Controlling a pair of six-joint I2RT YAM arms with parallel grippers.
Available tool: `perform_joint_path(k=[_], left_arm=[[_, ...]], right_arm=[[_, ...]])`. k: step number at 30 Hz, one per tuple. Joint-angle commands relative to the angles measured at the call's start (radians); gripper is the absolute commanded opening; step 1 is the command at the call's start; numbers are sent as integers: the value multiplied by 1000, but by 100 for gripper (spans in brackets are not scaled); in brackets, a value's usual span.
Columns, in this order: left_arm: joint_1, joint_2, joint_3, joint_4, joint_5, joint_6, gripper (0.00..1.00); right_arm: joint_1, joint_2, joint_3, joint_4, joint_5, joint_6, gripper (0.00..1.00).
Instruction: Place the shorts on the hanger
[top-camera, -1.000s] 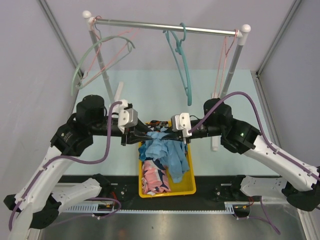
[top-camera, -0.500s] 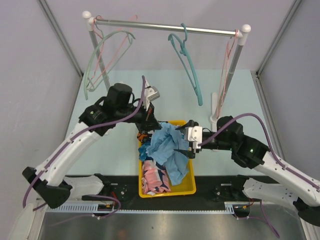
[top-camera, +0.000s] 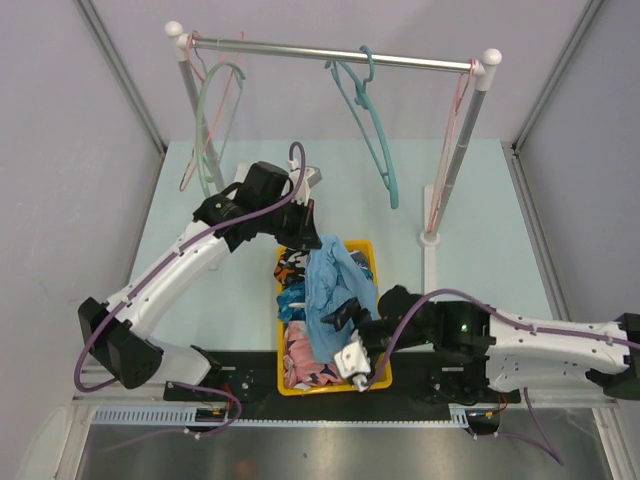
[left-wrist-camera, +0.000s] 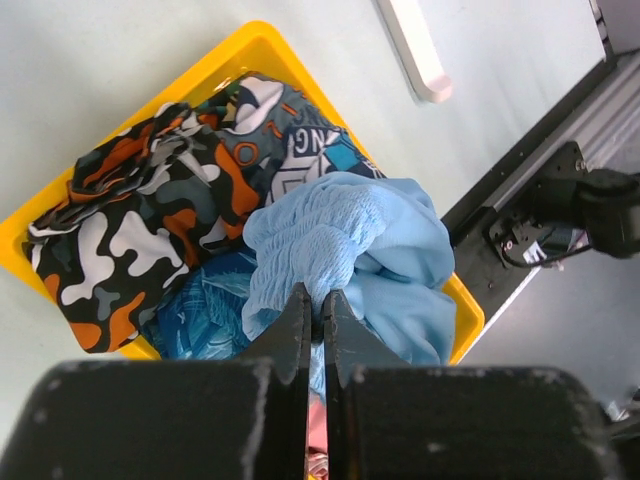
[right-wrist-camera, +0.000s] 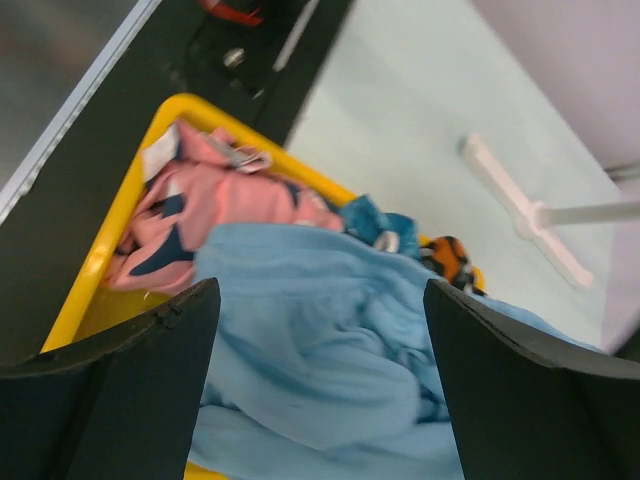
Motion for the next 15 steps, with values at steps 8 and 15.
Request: perform_joint_path(k=[8,15], left_arm=[[92,-10,-45,19,22,-54,0],[118,-30,-84,33,37,-71,0]], right_arm=[[165,159,-144,226,249,-115,80],[187,192,-323,458,351,-244,91]])
